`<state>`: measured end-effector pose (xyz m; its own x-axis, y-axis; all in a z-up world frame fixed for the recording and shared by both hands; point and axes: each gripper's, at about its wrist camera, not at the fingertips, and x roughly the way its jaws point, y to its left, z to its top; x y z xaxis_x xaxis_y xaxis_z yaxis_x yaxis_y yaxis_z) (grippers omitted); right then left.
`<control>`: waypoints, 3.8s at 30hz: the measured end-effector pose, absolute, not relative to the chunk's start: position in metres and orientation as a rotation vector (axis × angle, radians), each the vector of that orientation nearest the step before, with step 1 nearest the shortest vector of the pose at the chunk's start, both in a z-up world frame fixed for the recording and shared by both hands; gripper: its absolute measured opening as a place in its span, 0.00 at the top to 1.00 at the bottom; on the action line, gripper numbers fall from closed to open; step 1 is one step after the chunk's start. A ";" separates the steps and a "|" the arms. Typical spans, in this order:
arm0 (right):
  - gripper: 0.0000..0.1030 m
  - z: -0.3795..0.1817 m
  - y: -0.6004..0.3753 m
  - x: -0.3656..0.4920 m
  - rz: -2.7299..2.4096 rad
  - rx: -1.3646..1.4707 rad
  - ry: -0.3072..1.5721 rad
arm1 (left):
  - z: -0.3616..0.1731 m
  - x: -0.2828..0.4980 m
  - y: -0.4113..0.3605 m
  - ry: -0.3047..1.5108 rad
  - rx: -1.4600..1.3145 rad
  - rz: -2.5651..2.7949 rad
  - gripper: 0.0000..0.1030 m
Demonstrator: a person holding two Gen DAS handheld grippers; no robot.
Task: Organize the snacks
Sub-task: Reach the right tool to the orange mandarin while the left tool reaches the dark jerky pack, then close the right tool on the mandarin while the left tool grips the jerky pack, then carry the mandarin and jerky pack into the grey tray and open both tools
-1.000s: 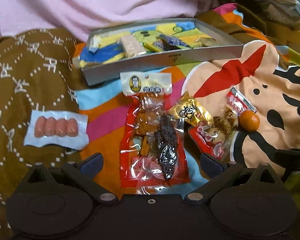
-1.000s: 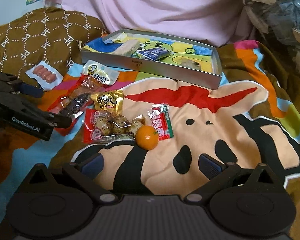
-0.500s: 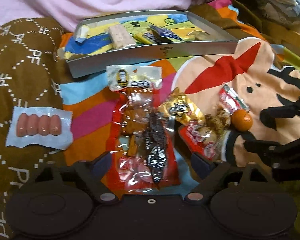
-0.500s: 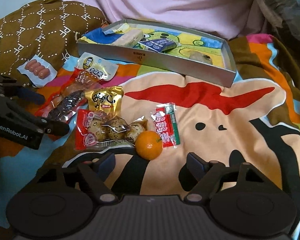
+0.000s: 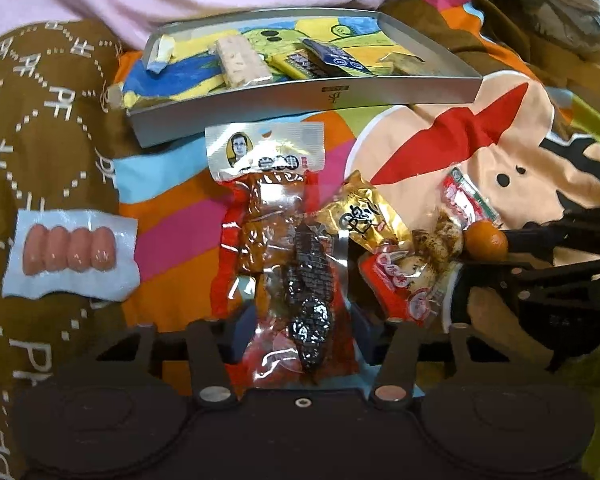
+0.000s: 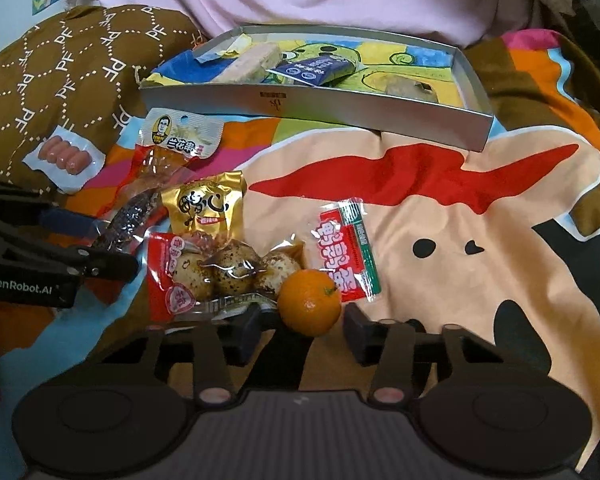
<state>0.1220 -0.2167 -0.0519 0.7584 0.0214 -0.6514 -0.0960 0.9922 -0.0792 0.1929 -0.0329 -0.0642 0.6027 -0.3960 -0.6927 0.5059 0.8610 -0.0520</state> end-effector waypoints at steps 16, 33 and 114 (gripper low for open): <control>0.64 -0.048 -0.200 0.098 0.133 -0.099 0.701 | -0.065 0.181 -0.023 0.854 0.067 -0.527 0.52; 0.60 -0.052 -0.199 0.116 0.145 -0.064 0.724 | -0.069 0.188 -0.037 0.823 0.193 -0.550 0.56; 0.54 0.019 -0.164 0.281 0.149 -0.289 0.445 | 0.005 0.385 -0.023 0.654 -0.086 -0.296 0.55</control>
